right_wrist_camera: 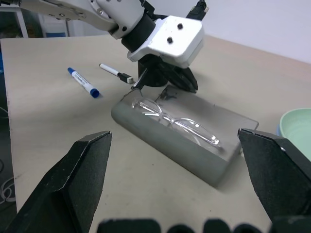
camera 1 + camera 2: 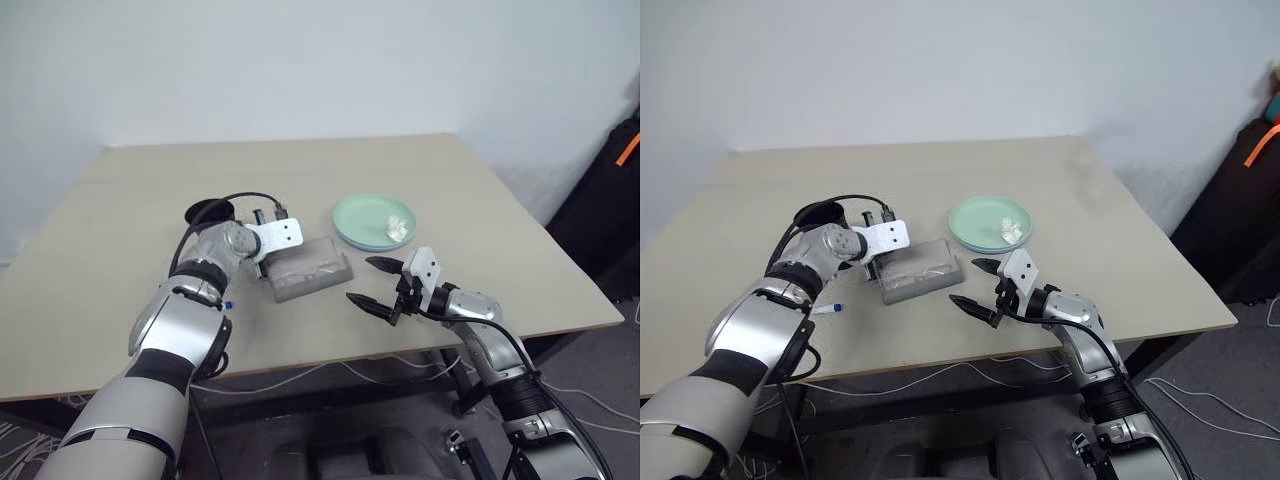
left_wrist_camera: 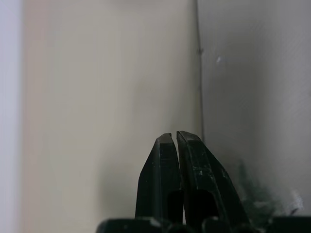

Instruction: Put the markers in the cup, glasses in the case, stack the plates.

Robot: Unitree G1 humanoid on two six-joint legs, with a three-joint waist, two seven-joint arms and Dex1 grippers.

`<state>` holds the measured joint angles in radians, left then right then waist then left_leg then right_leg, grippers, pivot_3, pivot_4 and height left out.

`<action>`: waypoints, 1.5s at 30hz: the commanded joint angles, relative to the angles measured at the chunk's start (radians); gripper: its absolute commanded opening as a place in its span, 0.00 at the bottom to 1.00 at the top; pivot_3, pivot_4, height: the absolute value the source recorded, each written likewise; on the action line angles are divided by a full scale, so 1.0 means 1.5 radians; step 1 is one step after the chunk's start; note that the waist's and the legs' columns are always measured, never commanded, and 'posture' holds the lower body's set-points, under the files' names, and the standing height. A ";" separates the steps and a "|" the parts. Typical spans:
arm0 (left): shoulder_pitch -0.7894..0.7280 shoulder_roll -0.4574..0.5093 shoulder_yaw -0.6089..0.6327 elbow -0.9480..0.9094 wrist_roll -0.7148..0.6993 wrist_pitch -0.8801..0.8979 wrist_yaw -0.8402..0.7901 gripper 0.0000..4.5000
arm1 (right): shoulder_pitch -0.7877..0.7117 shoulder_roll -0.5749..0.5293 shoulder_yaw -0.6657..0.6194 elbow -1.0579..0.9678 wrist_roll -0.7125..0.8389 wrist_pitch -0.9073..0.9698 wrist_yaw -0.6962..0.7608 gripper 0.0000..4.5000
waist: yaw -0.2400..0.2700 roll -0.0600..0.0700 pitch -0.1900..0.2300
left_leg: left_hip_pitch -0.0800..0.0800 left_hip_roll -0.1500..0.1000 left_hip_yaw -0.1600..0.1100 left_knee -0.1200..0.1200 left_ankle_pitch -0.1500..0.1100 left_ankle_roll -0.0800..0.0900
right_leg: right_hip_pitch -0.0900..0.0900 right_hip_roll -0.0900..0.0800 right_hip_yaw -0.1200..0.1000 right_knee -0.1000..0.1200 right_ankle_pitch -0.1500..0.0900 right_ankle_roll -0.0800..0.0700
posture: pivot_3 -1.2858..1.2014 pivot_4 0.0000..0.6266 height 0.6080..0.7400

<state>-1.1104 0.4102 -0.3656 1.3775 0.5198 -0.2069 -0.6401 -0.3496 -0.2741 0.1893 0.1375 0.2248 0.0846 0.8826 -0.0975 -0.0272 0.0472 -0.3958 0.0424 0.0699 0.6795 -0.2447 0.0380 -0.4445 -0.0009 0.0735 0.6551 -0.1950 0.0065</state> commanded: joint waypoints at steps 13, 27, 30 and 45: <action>0.011 0.024 0.058 -0.045 -0.080 -0.049 -0.151 0.01 | -0.024 0.003 0.003 -0.012 0.003 -0.008 0.011 1.00 | 0.000 0.000 0.000 | 0.000 0.000 0.000 0.001 0.000 0.000 | 0.000 0.000 0.000 0.000 0.000 0.000 | 0.52 0.00 1.00; 0.015 0.006 0.086 -0.080 -0.138 -0.068 -0.312 0.01 | -0.034 0.010 0.009 0.001 0.002 -0.012 0.013 1.00 | 0.000 0.000 0.000 | 0.000 0.000 0.000 0.001 0.000 0.000 | 0.000 0.000 0.000 0.000 0.000 0.000 | 0.52 0.00 1.00; 0.029 0.015 0.033 -0.080 -0.083 -0.096 -0.275 0.01 | -0.035 0.011 0.010 0.003 0.002 -0.012 0.013 1.00 | 0.000 0.000 0.000 | 0.000 0.000 0.000 0.001 0.000 0.000 | 0.000 0.000 0.000 0.000 0.000 0.000 | 0.52 0.00 1.00; 0.035 0.012 0.058 -0.094 -0.132 -0.084 -0.362 0.01 | -0.032 0.013 0.009 0.004 0.002 -0.017 0.010 1.00 | 0.000 0.000 0.000 | 0.000 0.000 0.000 0.000 0.000 0.000 | 0.000 0.000 0.000 0.000 0.000 0.000 | 0.52 0.00 1.00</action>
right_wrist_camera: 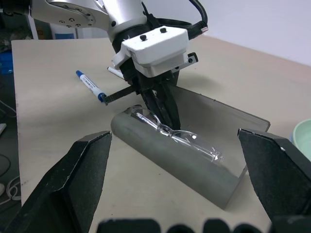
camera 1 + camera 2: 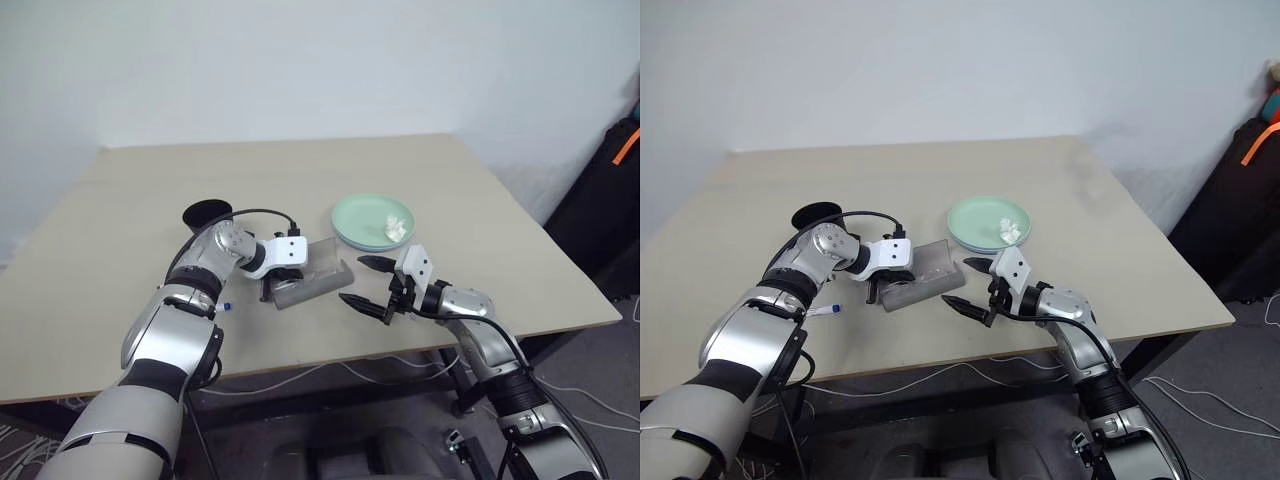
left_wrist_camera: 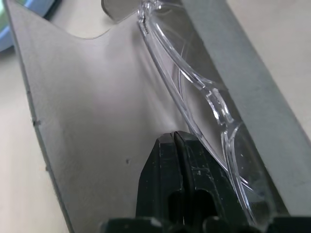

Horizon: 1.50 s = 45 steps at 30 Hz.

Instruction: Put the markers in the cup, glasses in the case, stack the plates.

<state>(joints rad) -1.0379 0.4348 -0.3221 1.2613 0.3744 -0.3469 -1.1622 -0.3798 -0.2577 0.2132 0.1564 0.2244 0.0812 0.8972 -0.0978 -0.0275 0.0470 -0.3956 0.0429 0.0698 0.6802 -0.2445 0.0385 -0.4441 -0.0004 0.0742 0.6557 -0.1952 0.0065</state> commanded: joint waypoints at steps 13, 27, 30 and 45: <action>-0.104 -0.006 0.101 -0.027 -0.091 0.032 0.096 0.01 | -0.018 0.004 -0.006 0.000 0.003 -0.019 0.008 1.00 | 0.000 0.000 0.000 | 0.000 0.000 0.000 0.001 0.000 0.000 | 0.000 0.000 0.000 0.000 0.000 0.000 | 0.52 0.00 1.00; -0.034 0.007 0.001 -0.002 0.007 -0.012 0.149 0.01 | -0.025 0.009 -0.005 0.011 0.001 -0.021 0.012 1.00 | 0.000 0.000 0.000 | 0.000 0.000 0.000 0.001 0.000 0.000 | 0.000 0.000 0.000 0.001 0.000 0.001 | 0.52 0.00 1.00; -0.021 0.002 0.040 -0.028 -0.056 0.002 0.043 0.01 | -0.021 0.008 -0.005 0.008 0.002 -0.020 0.012 1.00 | 0.000 0.000 0.000 | -0.001 0.000 0.000 0.001 0.000 0.000 | 0.000 0.000 -0.001 0.000 0.000 0.000 | 0.52 0.00 1.00; 0.142 0.058 0.082 -0.340 -0.182 0.143 -0.125 0.01 | -0.018 0.011 0.002 0.001 0.004 -0.015 0.015 1.00 | -0.001 0.000 0.000 | 0.001 0.001 0.000 0.001 0.000 0.000 | 0.000 0.000 0.000 0.001 0.000 0.000 | 0.52 0.00 1.00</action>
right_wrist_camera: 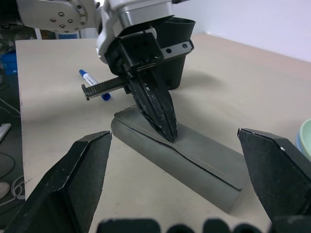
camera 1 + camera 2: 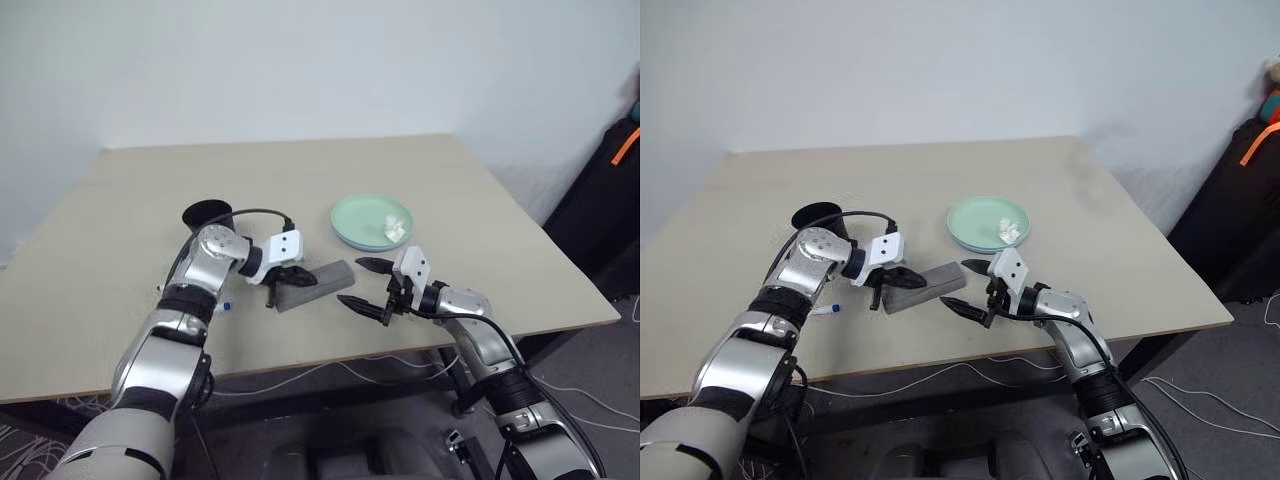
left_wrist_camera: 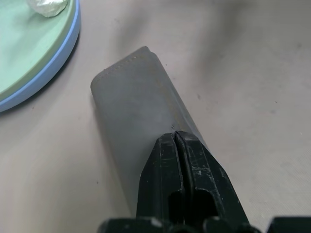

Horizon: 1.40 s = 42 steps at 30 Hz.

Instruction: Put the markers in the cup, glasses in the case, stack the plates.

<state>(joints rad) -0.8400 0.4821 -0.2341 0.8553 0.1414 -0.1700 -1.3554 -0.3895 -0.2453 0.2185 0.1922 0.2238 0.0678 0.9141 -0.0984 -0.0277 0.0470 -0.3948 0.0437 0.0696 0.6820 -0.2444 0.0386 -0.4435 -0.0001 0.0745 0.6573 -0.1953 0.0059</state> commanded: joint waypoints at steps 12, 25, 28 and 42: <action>0.077 0.248 0.023 -0.231 -0.075 0.114 -0.161 0.01 | -0.019 0.005 0.007 -0.014 0.005 -0.003 0.019 1.00 | -0.003 0.000 0.000 | 0.000 0.001 0.001 -0.001 0.000 0.000 | -0.001 0.000 0.000 0.000 0.000 0.000 | 0.52 0.00 1.00; 0.012 0.323 -0.076 -0.079 -0.016 0.039 -0.173 0.81 | -0.044 0.021 0.010 0.018 0.003 -0.010 0.023 1.00 | 0.000 -0.001 0.000 | -0.001 0.000 0.000 0.000 0.000 0.000 | -0.001 -0.002 -0.002 0.000 0.000 0.000 | 0.52 0.00 1.00; -0.013 0.307 -0.095 -0.032 0.026 0.016 -0.161 0.81 | -0.044 0.022 0.010 0.020 0.003 -0.008 0.023 1.00 | 0.000 -0.001 0.000 | -0.001 0.000 0.000 0.000 0.000 0.000 | -0.001 -0.001 -0.002 0.000 0.000 0.000 | 0.52 0.00 1.00; -0.039 0.264 -0.152 0.117 0.154 -0.059 -0.096 0.81 | -0.044 0.015 0.007 0.018 0.003 -0.002 0.020 1.00 | 0.000 -0.001 0.000 | 0.000 0.000 0.001 0.000 0.000 0.000 | -0.001 -0.001 -0.001 0.000 0.000 0.000 | 0.52 0.00 1.00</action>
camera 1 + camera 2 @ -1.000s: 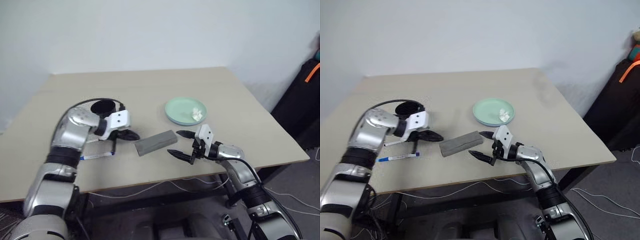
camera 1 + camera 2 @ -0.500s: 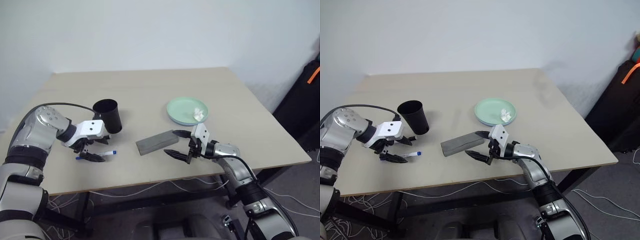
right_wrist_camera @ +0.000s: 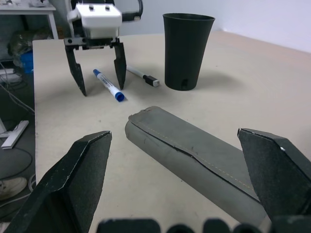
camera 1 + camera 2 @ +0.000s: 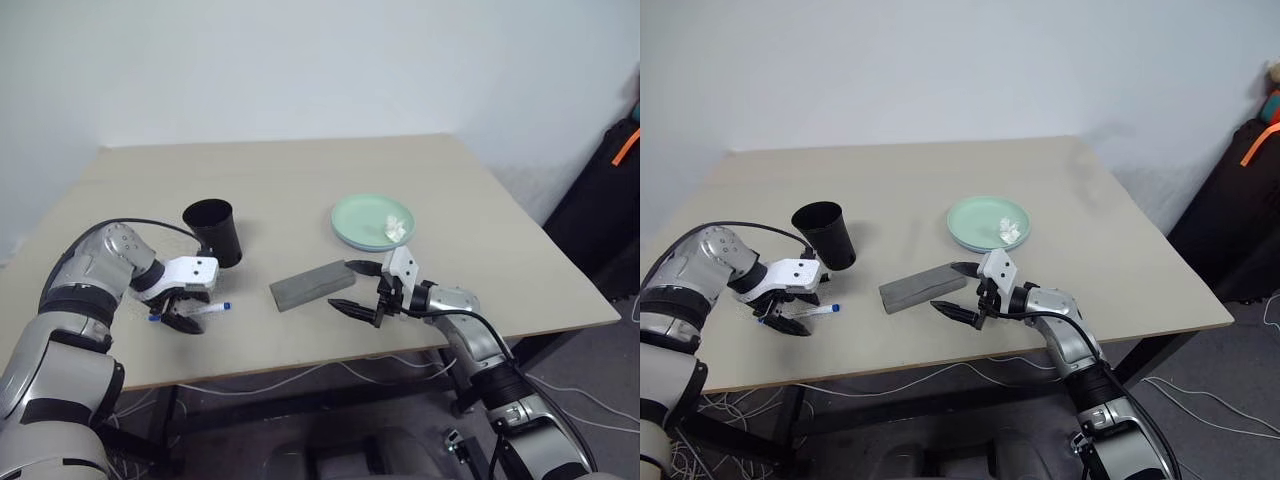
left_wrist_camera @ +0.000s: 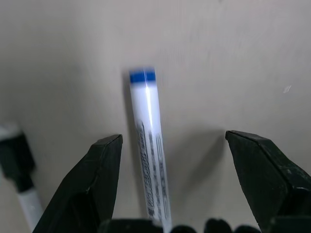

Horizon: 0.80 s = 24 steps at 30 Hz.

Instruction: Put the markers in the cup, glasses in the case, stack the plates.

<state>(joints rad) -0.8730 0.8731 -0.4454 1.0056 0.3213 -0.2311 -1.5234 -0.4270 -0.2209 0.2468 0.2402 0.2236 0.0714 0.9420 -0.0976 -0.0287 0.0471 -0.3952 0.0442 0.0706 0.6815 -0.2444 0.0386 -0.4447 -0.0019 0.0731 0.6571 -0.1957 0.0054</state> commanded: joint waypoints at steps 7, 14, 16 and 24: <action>-0.024 -0.003 -0.006 0.041 0.043 -0.035 0.022 0.43 | -0.017 -0.001 -0.011 -0.015 0.003 -0.003 -0.002 1.00 | 0.000 0.001 0.000 | 0.001 0.000 0.000 0.000 0.000 0.000 | 0.000 0.000 0.000 0.001 0.000 -0.001 | 0.52 0.00 1.00; -0.041 -0.018 0.047 0.032 -0.019 -0.011 -0.011 0.02 | -0.017 0.001 -0.012 -0.014 0.005 -0.003 -0.002 1.00 | 0.000 0.001 0.000 | 0.000 0.001 0.000 0.000 0.000 0.000 | 0.000 0.000 0.000 0.001 0.001 -0.001 | 0.52 0.00 1.00; -0.045 -0.030 0.089 0.003 -0.071 0.015 -0.029 0.02 | -0.017 0.000 -0.012 -0.013 0.005 -0.003 -0.001 1.00 | 0.000 0.000 0.000 | 0.000 0.000 0.000 0.000 0.000 0.000 | 0.000 0.000 -0.001 0.000 0.000 -0.001 | 0.52 0.00 1.00; 0.000 -0.066 0.238 -0.248 -0.273 0.226 -0.041 0.02 | -0.012 -0.007 -0.009 -0.022 0.007 0.004 0.010 1.00 | -0.002 0.000 0.000 | -0.002 0.000 0.000 0.000 0.000 0.000 | -0.001 -0.001 -0.001 -0.001 0.000 0.001 | 0.52 0.00 1.00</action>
<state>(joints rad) -0.8842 0.7748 -0.1512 0.7444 -0.0051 0.0315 -1.5978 -0.4268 -0.2245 0.2468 0.2397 0.2242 0.0798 0.9462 -0.0999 -0.0292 0.0471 -0.3972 0.0441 0.0708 0.6818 -0.2446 0.0387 -0.4454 -0.0026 0.0725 0.6566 -0.1959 0.0065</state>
